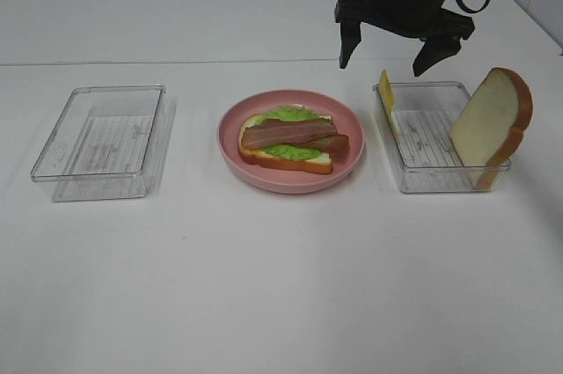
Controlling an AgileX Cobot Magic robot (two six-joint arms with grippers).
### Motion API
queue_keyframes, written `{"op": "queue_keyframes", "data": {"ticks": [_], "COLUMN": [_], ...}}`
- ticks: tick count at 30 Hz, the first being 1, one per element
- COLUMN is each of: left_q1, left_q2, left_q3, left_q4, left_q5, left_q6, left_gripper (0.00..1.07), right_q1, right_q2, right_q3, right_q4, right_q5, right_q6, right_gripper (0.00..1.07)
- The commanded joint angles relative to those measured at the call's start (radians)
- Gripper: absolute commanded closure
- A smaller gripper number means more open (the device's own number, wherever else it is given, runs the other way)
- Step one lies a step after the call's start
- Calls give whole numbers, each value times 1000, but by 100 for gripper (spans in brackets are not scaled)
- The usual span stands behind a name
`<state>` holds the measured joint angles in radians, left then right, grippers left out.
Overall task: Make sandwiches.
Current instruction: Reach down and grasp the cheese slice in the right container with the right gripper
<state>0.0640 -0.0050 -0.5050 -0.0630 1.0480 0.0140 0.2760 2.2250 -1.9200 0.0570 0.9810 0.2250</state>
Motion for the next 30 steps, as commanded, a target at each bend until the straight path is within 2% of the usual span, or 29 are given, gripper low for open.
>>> {"op": "queue_keyframes", "data": {"ticks": [1, 21, 27, 28, 30], "left_q1": [-3, -3, -3, -3, -3], "left_q2": [-18, -18, -18, -18, -18], "left_q3": [6, 6, 6, 6, 6], "left_q4": [-1, -1, -1, -1, -1], "left_q5": [-14, -14, -14, -14, -14], "left_q6": [-2, -2, -2, -2, -2], "left_gripper": [9, 9, 9, 9, 9], "right_q1": [-6, -6, -6, -6, -6], "right_q2": [21, 104, 104, 104, 104], "right_q3": [-8, -8, -8, -8, -8], "right_q4": [-13, -13, -13, -13, -13], "right_q5": [-21, -40, -39, -39, -39], "right_q6": [-7, -7, -5, 1, 1], "right_gripper": [9, 18, 27, 35, 38]}}
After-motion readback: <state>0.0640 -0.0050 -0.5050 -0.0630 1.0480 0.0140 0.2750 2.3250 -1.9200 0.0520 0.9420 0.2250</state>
